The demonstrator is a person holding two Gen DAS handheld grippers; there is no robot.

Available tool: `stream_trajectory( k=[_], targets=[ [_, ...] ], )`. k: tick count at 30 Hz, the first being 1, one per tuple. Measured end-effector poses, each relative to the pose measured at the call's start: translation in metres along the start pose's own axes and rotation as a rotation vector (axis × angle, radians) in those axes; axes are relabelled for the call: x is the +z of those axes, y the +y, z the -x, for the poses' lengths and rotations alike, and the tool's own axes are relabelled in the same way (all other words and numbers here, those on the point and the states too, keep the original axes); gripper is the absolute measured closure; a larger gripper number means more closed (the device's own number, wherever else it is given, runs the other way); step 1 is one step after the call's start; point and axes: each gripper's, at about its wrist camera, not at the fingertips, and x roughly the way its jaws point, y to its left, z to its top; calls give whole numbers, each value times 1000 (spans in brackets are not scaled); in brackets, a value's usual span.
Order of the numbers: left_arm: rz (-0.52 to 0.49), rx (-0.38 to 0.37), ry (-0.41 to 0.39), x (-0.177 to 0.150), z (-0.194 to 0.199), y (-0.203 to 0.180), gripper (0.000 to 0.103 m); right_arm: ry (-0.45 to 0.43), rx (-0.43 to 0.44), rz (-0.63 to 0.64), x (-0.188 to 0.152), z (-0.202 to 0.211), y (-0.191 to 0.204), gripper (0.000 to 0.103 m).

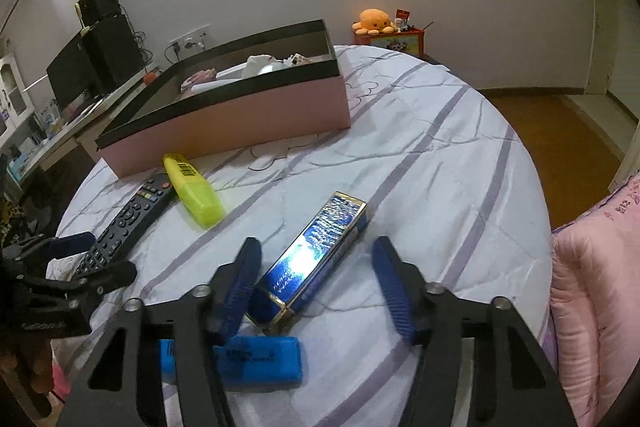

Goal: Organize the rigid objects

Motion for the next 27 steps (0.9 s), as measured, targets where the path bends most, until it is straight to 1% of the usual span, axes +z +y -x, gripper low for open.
stream_trajectory(
  k=[1, 2, 3, 4, 5, 6, 7, 12, 13, 15, 19, 21, 22, 25, 27],
  targets=[
    [-15, -9, -2, 1, 1, -4, 42, 2, 6, 1, 0, 0, 1, 64],
    [-23, -11, 0, 1, 3, -7, 46, 7, 8, 5, 0, 0, 1, 67],
    [-41, -13, 4, 1, 3, -10, 54, 11, 10, 16, 0, 0, 3, 70],
    [-72, -8, -1, 2, 4, -15, 59, 15, 18, 29, 0, 1, 5, 72],
    [-83, -6, 1, 2, 5, -17, 59, 21, 39, 35, 0, 2, 6, 77],
    [-94, -2, 3, 2, 5, -19, 59, 23, 59, 29, 0, 2, 6, 79],
    [-106, 4, 0, 2, 5, -20, 59, 27, 74, 25, -1, 2, 6, 79],
    [-110, -21, 5, 1, 11, -18, 59, 31, 69, 56, 1, 2, 10, 80],
    [-102, -13, 3, 0, 13, -16, 59, 33, 72, 60, 1, 3, 10, 80],
    [-93, -26, 12, 0, 14, -13, 59, 34, 77, 65, 1, 4, 10, 80],
    [-52, -31, 2, -2, 17, -6, 59, 35, 82, 79, 3, 4, 13, 80],
    [-38, -44, 18, -3, 12, -2, 59, 35, 75, 91, 4, 3, 15, 80],
    [-29, -39, 23, -3, 8, -2, 59, 41, 72, 95, 3, 1, 15, 80],
    [-41, -19, 5, -3, 7, -6, 58, 49, 70, 92, 2, -4, 15, 80],
    [-34, -24, -3, -3, 6, -6, 57, 55, 62, 96, 2, -6, 15, 82]
  ],
)
